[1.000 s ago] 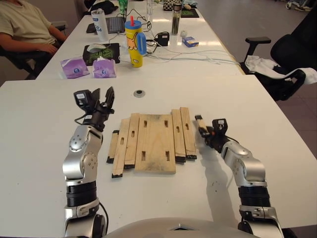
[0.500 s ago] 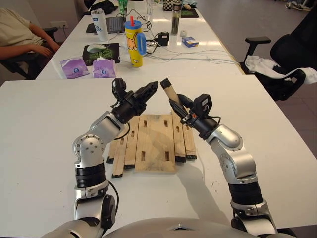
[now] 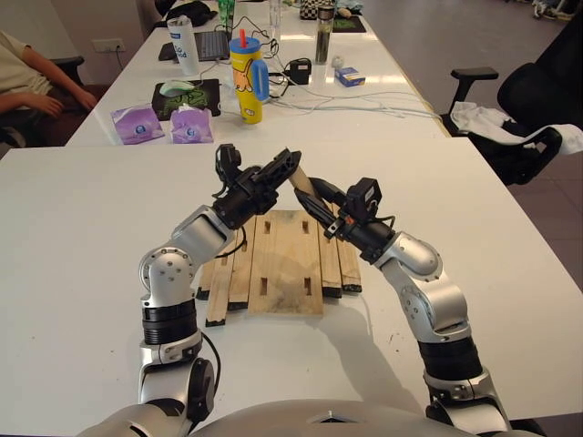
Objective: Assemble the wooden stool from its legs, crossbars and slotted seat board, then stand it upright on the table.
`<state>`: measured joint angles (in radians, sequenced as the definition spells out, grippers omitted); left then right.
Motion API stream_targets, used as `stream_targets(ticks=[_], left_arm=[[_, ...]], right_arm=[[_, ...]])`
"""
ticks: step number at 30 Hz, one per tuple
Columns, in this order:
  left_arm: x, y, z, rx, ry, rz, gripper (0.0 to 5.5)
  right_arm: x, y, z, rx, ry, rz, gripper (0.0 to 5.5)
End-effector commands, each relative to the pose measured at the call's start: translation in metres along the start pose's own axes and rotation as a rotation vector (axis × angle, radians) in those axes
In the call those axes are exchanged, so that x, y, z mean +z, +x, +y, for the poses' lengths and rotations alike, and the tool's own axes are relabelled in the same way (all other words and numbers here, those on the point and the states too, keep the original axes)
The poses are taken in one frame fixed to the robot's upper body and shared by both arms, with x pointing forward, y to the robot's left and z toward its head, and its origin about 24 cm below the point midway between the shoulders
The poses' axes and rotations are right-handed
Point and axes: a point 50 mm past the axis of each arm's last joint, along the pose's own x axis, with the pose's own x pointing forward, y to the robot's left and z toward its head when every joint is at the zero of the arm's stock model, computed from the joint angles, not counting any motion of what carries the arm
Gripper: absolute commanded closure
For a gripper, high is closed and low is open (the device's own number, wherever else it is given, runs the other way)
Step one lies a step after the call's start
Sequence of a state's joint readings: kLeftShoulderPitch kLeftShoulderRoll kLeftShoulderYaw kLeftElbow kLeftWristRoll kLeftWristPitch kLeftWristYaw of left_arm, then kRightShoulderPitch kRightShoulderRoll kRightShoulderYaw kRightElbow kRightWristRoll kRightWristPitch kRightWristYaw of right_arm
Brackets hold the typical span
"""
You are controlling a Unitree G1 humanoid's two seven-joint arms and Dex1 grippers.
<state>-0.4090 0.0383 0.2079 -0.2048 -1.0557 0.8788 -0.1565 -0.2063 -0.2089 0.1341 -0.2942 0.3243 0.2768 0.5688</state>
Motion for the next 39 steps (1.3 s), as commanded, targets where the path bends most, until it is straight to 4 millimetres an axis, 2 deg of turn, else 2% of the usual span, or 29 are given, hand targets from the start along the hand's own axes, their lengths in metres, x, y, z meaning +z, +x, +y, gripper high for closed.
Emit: stream_targets(ticks=[1,6,10,11,13,15,19,23,27,39], left_arm=[[0.002,-0.001,0.001,0.009,0.004,0.011,4.23],[0.001,-0.002,0.002,0.007,0.009,0.022,4.98],[0.005,-0.006,0.005,0.034,0.031,-0.005,5.03],[0.006,-0.007,0.006,0.043,0.037,-0.014,5.03],[0.008,-0.011,0.008,0.068,0.062,-0.037,5.07],[0.014,-0.018,0.012,0.141,0.125,-0.087,5.07],[0.021,-0.048,0.018,0.323,0.214,-0.216,5.07],[0.016,-0.072,0.024,0.487,0.231,-0.296,5.07],[0.006,-0.087,0.040,0.599,0.187,-0.351,5.07],[-0.027,-0.097,0.063,0.731,0.108,-0.347,5.07]], right_arm=[[0.002,0.000,0.000,-0.002,0.004,-0.007,4.20],[0.003,-0.001,-0.002,-0.020,0.001,-0.008,4.20],[0.002,-0.001,-0.005,-0.039,0.020,-0.009,4.20],[0.001,-0.001,-0.006,-0.039,0.027,-0.008,3.83],[-0.005,-0.003,-0.009,-0.083,0.048,0.026,3.54],[-0.016,-0.006,-0.015,-0.139,0.050,0.098,3.52],[-0.037,-0.020,-0.030,-0.264,0.073,0.232,3.52],[-0.042,-0.032,-0.046,-0.401,0.105,0.257,3.52],[-0.043,-0.031,-0.048,-0.420,0.121,0.256,3.52],[-0.047,-0.026,-0.048,-0.373,0.127,0.291,3.52]])
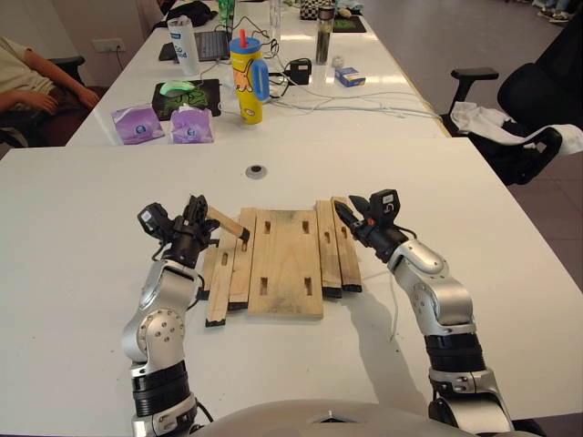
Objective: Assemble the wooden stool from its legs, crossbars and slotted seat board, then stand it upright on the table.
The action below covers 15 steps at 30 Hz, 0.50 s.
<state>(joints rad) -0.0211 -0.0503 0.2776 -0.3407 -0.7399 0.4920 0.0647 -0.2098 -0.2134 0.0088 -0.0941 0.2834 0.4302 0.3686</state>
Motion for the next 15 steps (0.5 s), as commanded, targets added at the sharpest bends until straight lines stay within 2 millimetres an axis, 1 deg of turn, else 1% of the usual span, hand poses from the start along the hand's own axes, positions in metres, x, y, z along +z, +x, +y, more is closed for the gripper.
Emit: stream_targets(ticks=[1,8,11,15], left_arm=[[-0.008,-0.006,0.010,0.053,0.010,0.009,5.07],[-0.015,-0.009,0.018,0.087,0.034,0.020,5.07],[-0.016,-0.006,0.021,0.098,0.054,0.021,5.07],[-0.015,0.002,0.016,0.083,0.091,0.013,5.07]], right_arm=[[0.001,0.002,-0.001,0.016,-0.012,0.017,3.52],[0.000,0.003,0.002,0.027,-0.015,0.025,3.52],[0.001,0.004,0.003,0.033,-0.025,0.025,3.52],[0.001,0.006,0.004,0.039,-0.033,0.025,3.52]])
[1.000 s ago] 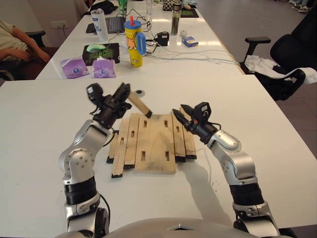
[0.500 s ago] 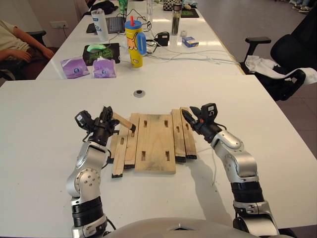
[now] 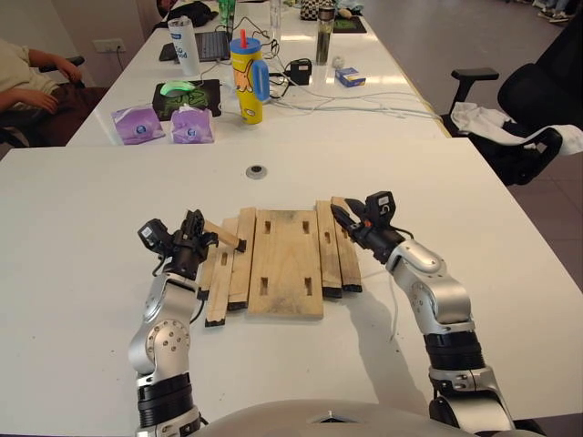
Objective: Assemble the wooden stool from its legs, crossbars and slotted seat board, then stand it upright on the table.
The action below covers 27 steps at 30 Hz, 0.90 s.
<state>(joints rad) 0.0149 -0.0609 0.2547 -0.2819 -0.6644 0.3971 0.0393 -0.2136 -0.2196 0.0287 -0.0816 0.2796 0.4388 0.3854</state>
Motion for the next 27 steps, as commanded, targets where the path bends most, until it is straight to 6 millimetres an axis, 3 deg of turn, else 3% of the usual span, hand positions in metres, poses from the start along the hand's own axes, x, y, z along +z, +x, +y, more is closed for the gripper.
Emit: stream_targets(ticks=[1,4,15,20,27], left_arm=[[-0.006,0.007,0.002,0.028,0.056,0.031,5.07],[-0.009,0.008,0.005,0.056,0.099,0.053,5.07],[-0.032,-0.009,0.013,0.111,0.606,0.237,5.07],[-0.035,-0.015,0.026,0.201,0.624,0.264,5.07],[-0.048,-0.018,0.028,0.132,0.755,0.301,5.07]], right_arm=[[0.005,0.004,0.002,0.012,-0.029,0.000,3.52],[0.006,0.006,0.003,0.020,-0.033,0.003,3.52],[-0.004,0.001,0.006,0.010,-0.038,0.044,3.52],[-0.004,-0.001,0.006,0.001,-0.041,0.049,3.52],[0.000,-0.001,0.005,0.003,-0.060,0.048,3.52]])
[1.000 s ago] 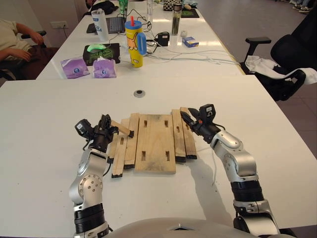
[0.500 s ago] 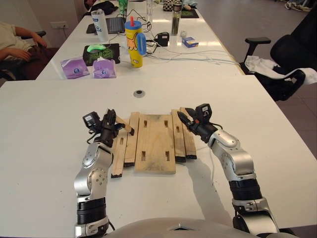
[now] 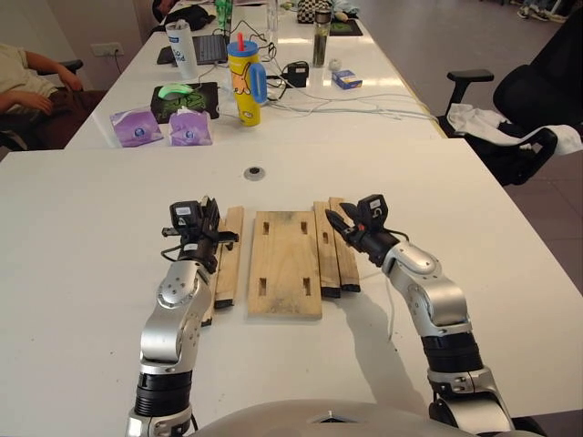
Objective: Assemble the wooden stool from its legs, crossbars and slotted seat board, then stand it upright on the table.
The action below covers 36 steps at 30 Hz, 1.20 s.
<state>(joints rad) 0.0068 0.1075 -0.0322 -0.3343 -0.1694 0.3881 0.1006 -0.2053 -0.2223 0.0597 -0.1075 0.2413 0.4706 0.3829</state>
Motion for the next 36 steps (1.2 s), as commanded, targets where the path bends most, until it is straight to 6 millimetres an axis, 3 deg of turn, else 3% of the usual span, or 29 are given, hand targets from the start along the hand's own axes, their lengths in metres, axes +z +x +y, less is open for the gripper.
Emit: stream_targets(ticks=[1,12,23,28,29,36], left_arm=[[-0.065,-0.021,0.016,0.055,0.108,0.320,5.07],[-0.069,-0.031,0.011,0.040,0.082,0.287,5.07],[-0.069,-0.027,0.010,0.033,0.113,0.261,5.07],[-0.055,-0.017,0.011,0.048,0.103,0.186,5.07],[-0.050,-0.015,0.011,0.045,0.096,0.155,4.70],[-0.007,-0.006,0.012,0.037,0.109,-0.060,3.79]], right_arm=[[0.004,0.000,-0.001,-0.005,-0.017,0.003,3.52],[0.011,0.004,-0.002,0.014,-0.041,-0.005,3.52],[0.012,0.007,-0.001,0.009,-0.049,-0.007,3.52],[0.012,0.008,-0.002,0.008,-0.047,-0.007,3.52],[0.011,0.008,-0.002,0.006,-0.045,-0.007,3.52],[0.008,0.009,-0.001,-0.003,-0.034,-0.009,3.52]])
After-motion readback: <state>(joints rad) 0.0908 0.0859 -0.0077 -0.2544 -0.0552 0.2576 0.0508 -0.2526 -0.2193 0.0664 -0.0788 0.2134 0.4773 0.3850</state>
